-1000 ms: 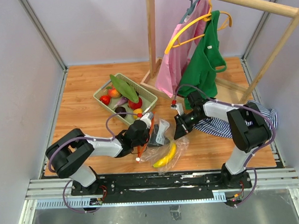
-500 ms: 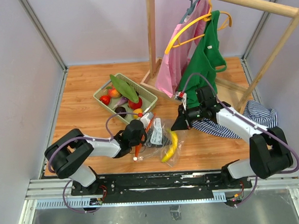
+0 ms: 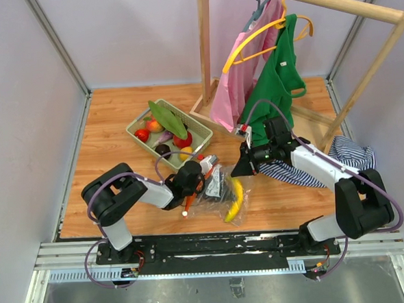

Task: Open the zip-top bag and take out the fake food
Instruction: Pick up the fake fruit from the zipper food storage bag.

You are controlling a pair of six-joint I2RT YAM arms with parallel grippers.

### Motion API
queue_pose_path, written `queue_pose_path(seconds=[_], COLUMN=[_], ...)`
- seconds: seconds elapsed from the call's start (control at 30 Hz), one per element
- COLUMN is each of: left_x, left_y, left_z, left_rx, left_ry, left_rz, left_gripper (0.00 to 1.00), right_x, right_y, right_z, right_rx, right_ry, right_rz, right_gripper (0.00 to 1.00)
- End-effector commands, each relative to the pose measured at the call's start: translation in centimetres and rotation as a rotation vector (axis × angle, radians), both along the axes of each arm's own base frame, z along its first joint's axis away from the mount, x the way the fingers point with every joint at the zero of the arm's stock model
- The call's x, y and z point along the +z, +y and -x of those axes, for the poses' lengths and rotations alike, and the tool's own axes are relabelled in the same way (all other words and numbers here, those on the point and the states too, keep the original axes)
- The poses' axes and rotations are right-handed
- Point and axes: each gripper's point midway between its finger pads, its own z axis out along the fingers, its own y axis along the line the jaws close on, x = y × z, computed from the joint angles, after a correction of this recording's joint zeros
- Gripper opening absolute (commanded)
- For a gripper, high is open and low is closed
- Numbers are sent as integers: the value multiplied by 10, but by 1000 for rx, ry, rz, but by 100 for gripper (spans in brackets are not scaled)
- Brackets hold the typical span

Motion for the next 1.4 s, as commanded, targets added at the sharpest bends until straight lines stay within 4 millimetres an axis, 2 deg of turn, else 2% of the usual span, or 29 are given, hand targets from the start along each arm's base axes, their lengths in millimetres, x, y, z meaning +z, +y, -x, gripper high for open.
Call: queue_pose_path(seconds=[0.0,0.1,0.17,0.23,0.33,0.47,0.5,0.57,0.67,0.73,0.8,0.87,0.9,1.03,1.17,1.37], left_x=[-9,-6,-8,-13,-17,-18,-18,-17,-16,-16,-16,-15,-15,-13,-12,-10], left_y=[-1,-5,-6,-5,-2,-1,-2,-3,-3,-3,-2,-2,-2,-2,-1,-3], left_z=[-11,-14,-15,-16,-17,-18,-17,-17,-16,-15,-14,-13,-12,-8,-1,7], left_rx=[26,25,24,33,58,66,63,58,47,42,37,35,34,21,1,-25], left_ry=[-21,-30,-21,-8,13,22,23,23,22,21,23,24,25,29,45,72], left_rz=[-72,-66,-69,-73,-63,-46,-44,-42,-44,-45,-43,-40,-37,-19,13,66], left_gripper=[67,66,65,63,62,61,61,61,61,61,62,62,62,63,64,66], right_x=[1,-3,-4,4,17,11,10,7,-6,-22,-29,-36,-41,-69,-78,-94], right_y=[-2,-3,-6,-15,-43,-89,-96,-97,-81,-82,-84,-83,-80,-68,-58,-52], right_z=[-5,-7,-9,-15,-29,-30,-27,-11,43,78,91,89,87,73,53,49], right_rx=[-20,-28,-23,-39,-105,-98,-66,57,404,613,719,756,775,791,721,713], right_ry=[-14,-2,-2,-23,-112,-348,-413,-530,-754,-840,-845,-780,-762,-710,-659,-649], right_rz=[12,34,55,71,104,313,340,319,134,68,34,37,52,213,305,362], right_gripper=[3,11,27,46,67,73,72,68,50,40,28,17,14,13,11,11])
